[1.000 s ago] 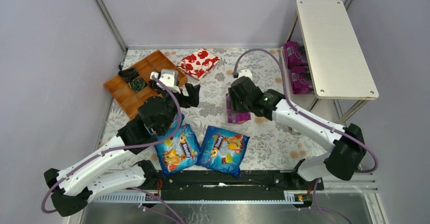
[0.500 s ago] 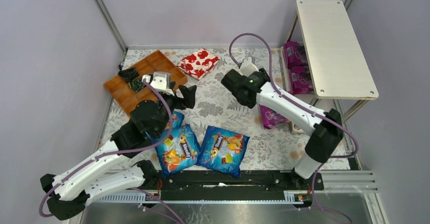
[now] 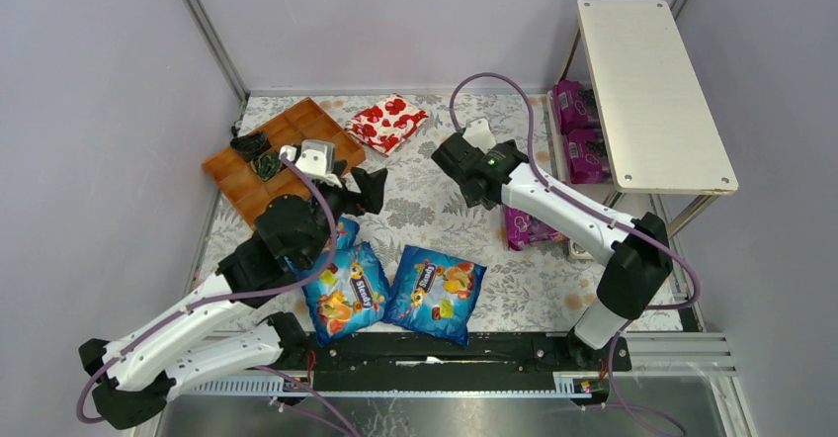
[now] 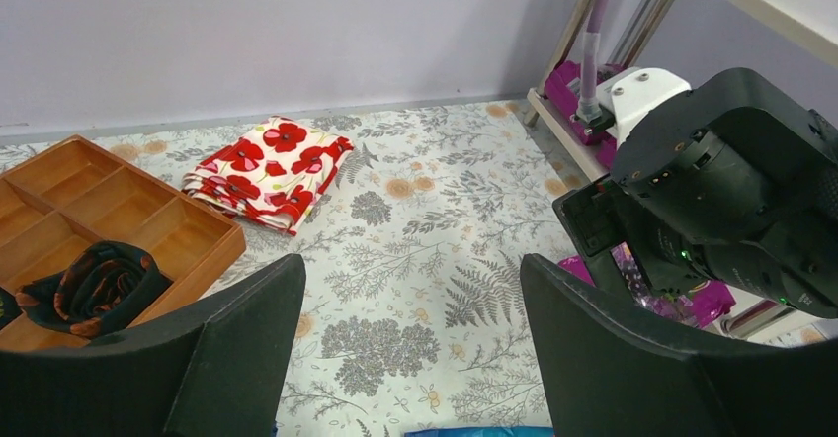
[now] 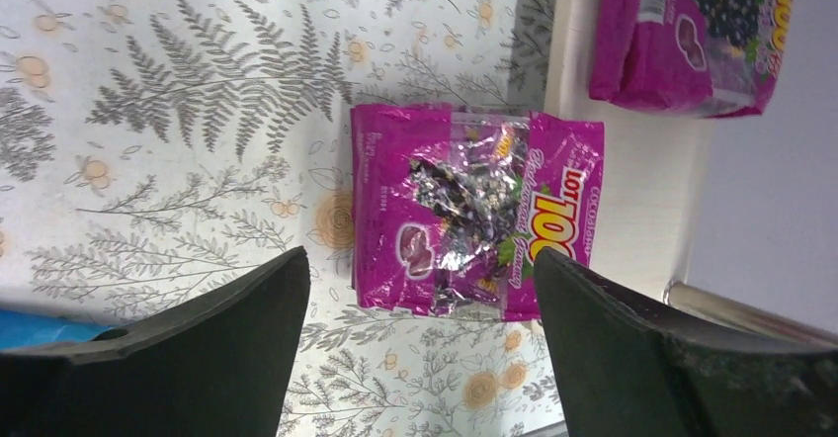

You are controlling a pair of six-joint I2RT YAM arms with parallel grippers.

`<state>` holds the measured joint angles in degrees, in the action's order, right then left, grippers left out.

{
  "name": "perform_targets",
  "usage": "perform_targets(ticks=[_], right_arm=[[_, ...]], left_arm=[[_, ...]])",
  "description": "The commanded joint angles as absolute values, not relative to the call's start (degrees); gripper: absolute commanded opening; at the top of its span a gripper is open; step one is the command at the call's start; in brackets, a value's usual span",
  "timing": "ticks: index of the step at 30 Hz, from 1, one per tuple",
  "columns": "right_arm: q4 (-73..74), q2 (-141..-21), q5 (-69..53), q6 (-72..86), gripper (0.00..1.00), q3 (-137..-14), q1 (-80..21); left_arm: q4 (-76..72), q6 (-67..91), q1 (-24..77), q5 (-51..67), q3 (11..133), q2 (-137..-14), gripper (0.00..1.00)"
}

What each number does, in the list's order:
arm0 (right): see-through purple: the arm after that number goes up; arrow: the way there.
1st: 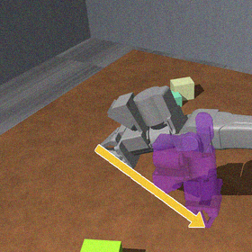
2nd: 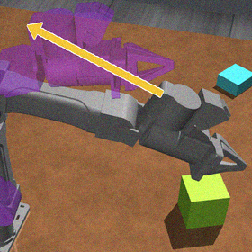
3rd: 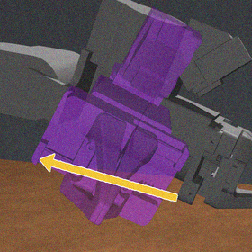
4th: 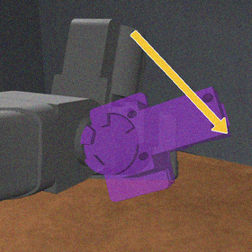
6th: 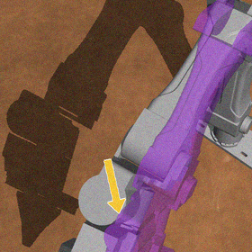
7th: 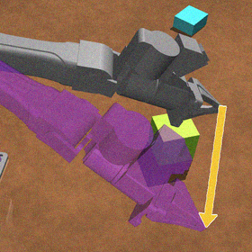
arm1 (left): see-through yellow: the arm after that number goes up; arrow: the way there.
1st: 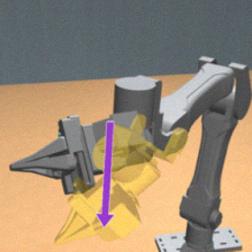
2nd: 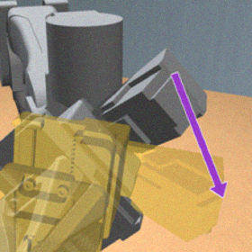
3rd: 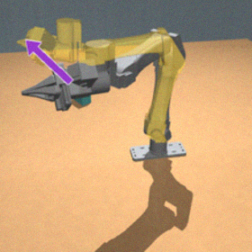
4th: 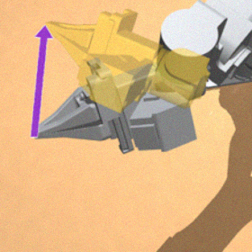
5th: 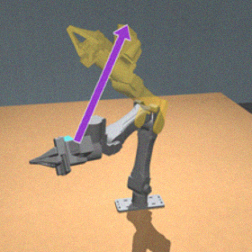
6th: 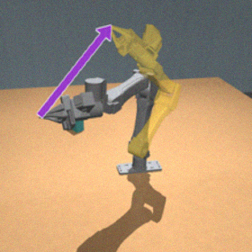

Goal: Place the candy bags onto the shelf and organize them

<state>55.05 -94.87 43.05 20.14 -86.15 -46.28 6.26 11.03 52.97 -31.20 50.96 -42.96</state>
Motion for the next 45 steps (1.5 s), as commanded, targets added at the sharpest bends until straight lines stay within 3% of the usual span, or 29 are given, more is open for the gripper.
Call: perform_targets(ticks=[1,7,13,18,24,32,34,38,45], right_arm=[[60.0,-93.3,48.3,28.1,0.92,-84.0,-45.1],[51.5,-90.4,38.3,27.1,1.00,-73.7,-44.7],[55.9,-99.9,44.8,30.1,1.00,-74.5,-44.7],[52.3,-104.0,45.4,30.4,0.72,-72.6,-44.7],[51.5,-107.3,47.8,31.0,0.67,-71.9,-44.8],[53.5,-113.2,52.1,32.5,0.30,-74.6,-47.4],[53.2,-113.4,51.3,32.0,0.18,-76.3,-48.6],[48.8,-111.4,44.2,28.7,0.02,-79.5,-50.3],[30.4,-100.0,24.7,16.8,0.00,-73.5,-50.3]], left_arm=[[4.5,11.7,52.6,-29.6,51.2,-44.0,0.84],[4.9,11.9,52.6,-29.0,51.4,-46.3,0.85],[5.5,12.2,52.5,-28.3,51.9,-48.4,0.85],[5.7,12.1,52.5,-28.1,52.0,-49.4,0.85],[5.9,12.1,52.4,-27.9,52.3,-50.4,0.85],[5.9,12.1,52.2,-27.9,52.3,-50.7,0.85],[5.9,12.1,52.2,-27.7,52.4,-50.8,0.85],[6.0,12.2,52.1,-27.7,52.4,-51.1,0.85],[6.0,12.2,52.0,-27.6,52.3,-51.1,0.85]])
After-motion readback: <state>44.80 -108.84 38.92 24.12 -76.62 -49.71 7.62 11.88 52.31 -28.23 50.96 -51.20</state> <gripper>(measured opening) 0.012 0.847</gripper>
